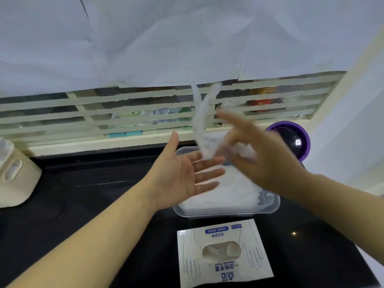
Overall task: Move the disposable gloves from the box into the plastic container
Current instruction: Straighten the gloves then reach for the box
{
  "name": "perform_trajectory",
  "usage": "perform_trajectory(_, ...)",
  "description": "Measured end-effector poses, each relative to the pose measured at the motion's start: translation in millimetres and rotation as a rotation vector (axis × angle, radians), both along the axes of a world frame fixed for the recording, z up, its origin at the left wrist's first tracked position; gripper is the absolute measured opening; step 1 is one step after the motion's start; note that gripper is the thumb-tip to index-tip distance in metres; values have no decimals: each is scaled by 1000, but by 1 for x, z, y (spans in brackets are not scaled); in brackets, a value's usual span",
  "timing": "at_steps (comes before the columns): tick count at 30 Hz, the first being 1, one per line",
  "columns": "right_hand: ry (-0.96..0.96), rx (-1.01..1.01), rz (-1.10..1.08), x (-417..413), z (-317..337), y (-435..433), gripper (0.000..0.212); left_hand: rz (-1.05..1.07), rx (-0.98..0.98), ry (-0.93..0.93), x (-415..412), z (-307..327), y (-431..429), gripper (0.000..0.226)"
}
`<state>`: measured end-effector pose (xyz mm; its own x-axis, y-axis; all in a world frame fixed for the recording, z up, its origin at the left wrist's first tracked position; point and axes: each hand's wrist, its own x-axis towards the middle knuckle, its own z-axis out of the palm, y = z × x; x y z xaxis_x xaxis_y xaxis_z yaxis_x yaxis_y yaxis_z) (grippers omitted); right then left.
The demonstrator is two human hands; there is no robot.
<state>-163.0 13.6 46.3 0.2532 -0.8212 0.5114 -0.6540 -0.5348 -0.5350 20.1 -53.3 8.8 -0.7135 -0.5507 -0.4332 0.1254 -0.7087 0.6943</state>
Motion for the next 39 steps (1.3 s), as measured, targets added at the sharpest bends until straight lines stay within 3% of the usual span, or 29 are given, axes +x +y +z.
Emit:
perform_trajectory(3, 267, -101, 261, -4, -25, 16, 37, -107, 199, 237, 0, -15, -5, 101)
perform_trajectory(6, 401, -142, 295, -22, -41, 24, 11, -176, 205, 321, 0, -26, -10, 108)
perform_trajectory(10, 450, -139, 167, -37, -50, 20, 12, -154, 116, 364, 3, -28, -18, 89)
perform_trajectory(12, 451, -110, 134, -42, -54, 16, 11, -101, 76, 299, 1, -30, -20, 76)
perform_trajectory(15, 479, -44, 117, -49, -62, 13, 17, -49, 77, 202, -1, -32, -17, 76)
perform_trajectory(18, 536, 66, 99, -57, -71, 7, 20, 123, 159, 129, -5, -31, -12, 54)
perform_trajectory(21, 601, 210, 76, -63, -77, -4, 6, 538, 159, 39, -4, -34, -17, 23)
perform_trajectory(23, 652, 284, 78, -64, -80, -11, 9, 791, -69, -90, 0, -35, -24, 10)
perform_trajectory(25, 685, 348, 88, -64, -83, -15, 8, 854, -647, -346, 5, -35, -28, 11)
perform_trajectory(26, 700, 375, 98, -63, -85, -17, 9, 763, -1066, -463, 7, -32, -26, 13)
perform_trajectory(28, 740, 416, 119, -63, -89, -21, 10, 262, -1786, -520, -2, -29, -25, 21)
perform_trajectory(30, 794, 441, 136, -63, -93, -24, 11, -482, -2081, -599, -25, -30, -22, 28)
perform_trajectory(32, 858, 457, 152, -64, -95, -27, 11, -950, -2018, -879, -46, -41, -20, 31)
perform_trajectory(35, 971, 509, 159, -67, -96, -31, 13, -1085, -1930, -1120, -57, -59, -24, 35)
perform_trajectory(39, 1042, 609, 161, -69, -97, -35, 20, -1223, -1740, -1219, -56, -67, -23, 37)
